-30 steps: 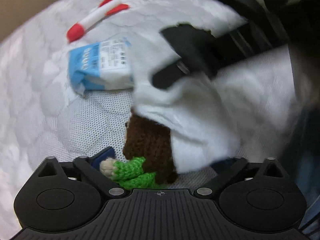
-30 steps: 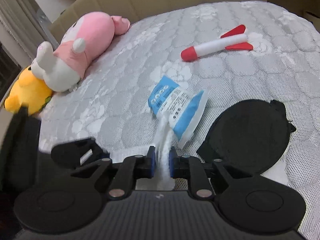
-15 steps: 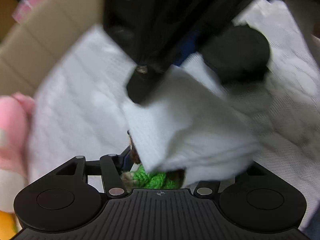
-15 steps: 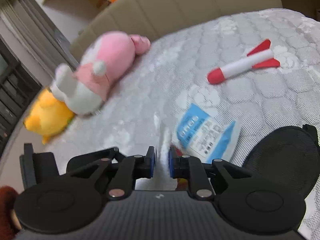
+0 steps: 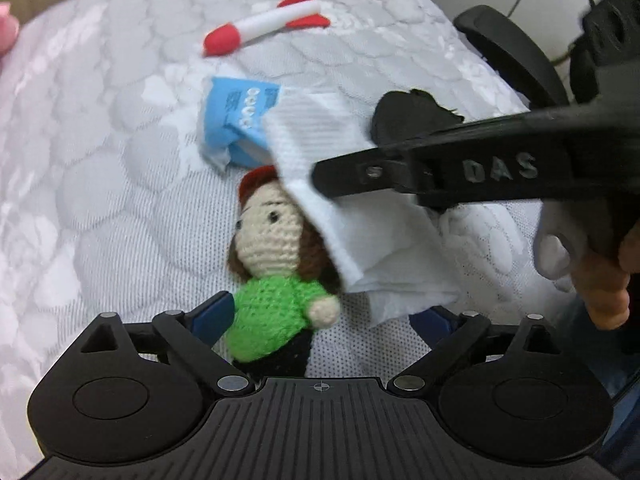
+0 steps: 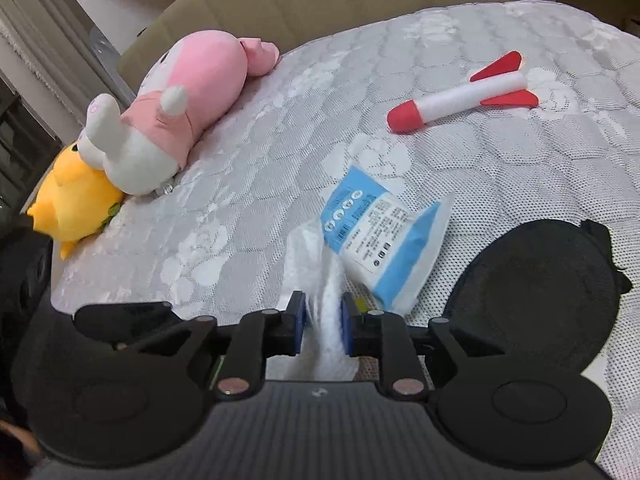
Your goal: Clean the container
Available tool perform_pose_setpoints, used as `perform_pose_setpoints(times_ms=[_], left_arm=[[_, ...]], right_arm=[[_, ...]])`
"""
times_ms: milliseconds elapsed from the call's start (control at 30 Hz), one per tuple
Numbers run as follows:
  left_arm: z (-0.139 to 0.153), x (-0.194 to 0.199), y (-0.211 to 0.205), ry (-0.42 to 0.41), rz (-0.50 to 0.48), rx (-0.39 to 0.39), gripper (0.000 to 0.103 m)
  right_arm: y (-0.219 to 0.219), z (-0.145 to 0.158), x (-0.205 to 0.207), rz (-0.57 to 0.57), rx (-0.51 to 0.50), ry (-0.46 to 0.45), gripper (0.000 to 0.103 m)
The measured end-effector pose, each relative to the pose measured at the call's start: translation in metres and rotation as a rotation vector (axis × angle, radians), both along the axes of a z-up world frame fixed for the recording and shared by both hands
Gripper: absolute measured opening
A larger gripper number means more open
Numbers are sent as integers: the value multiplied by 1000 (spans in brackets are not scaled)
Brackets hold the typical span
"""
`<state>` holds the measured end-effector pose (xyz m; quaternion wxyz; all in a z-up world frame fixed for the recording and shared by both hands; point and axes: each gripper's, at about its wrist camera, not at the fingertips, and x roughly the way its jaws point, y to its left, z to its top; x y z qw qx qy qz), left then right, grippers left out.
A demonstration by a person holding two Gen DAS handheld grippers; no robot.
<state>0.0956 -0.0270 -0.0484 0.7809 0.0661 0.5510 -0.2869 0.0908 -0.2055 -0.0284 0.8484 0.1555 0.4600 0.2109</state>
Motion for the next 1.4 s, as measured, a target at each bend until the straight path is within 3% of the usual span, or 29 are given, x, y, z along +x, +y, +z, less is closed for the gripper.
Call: perform_pose_setpoints(times_ms=[233, 367, 433, 500, 567, 667, 833, 900, 933, 1000, 1133, 1167, 1200, 1300, 1367, 1400], left_arm=[[-10, 25, 7, 53, 122, -39, 99], [-17, 29, 7, 116, 134, -103, 99], [-22, 28, -2, 123, 100, -77, 100], [-26, 26, -10, 126, 70, -54, 100], [-28, 23, -15, 123, 51, -37, 100], [-26, 20, -18, 106, 42, -27, 100], [-20, 12, -22, 40, 25, -26, 99], [-18, 9, -25, -2, 23, -14, 91], [-18, 7, -26, -17, 26, -5, 74], [-16, 8, -23, -44, 45, -10, 71], [-5, -2, -37, -310, -31, 143, 71], [-5, -6, -42, -341, -59, 170, 71], [-8, -8, -46, -333, -82, 173, 71], [-17, -11, -50, -196, -129, 125, 77], [-15, -11, -46, -134, -124, 104, 92], [-12, -10, -40, -117, -101, 87, 95]], right_arm=[[-18, 12, -3, -127, -90, -85, 12], [-29, 10, 5, -98, 195, -36, 12], [-21, 4, 11, -44, 290, 12, 13], [-4, 1, 11, 22, 225, 3, 13], [11, 2, 7, 70, 94, -31, 13], [17, 6, -1, 67, -59, -77, 13], [1, 6, -2, 9, -35, -51, 13], [-2, 7, -2, -11, -26, -51, 13], [-3, 7, -3, -20, -17, -54, 13], [-7, 10, -2, -42, 15, -65, 13], [-16, 18, -2, -101, 49, -119, 13], [-17, 20, -3, -105, 53, -131, 13], [-16, 21, -3, -101, 65, -136, 13], [-13, 22, -6, -45, 178, -135, 13], [-2, 21, -7, 21, 201, -119, 13], [5, 19, -8, 56, 183, -108, 13]])
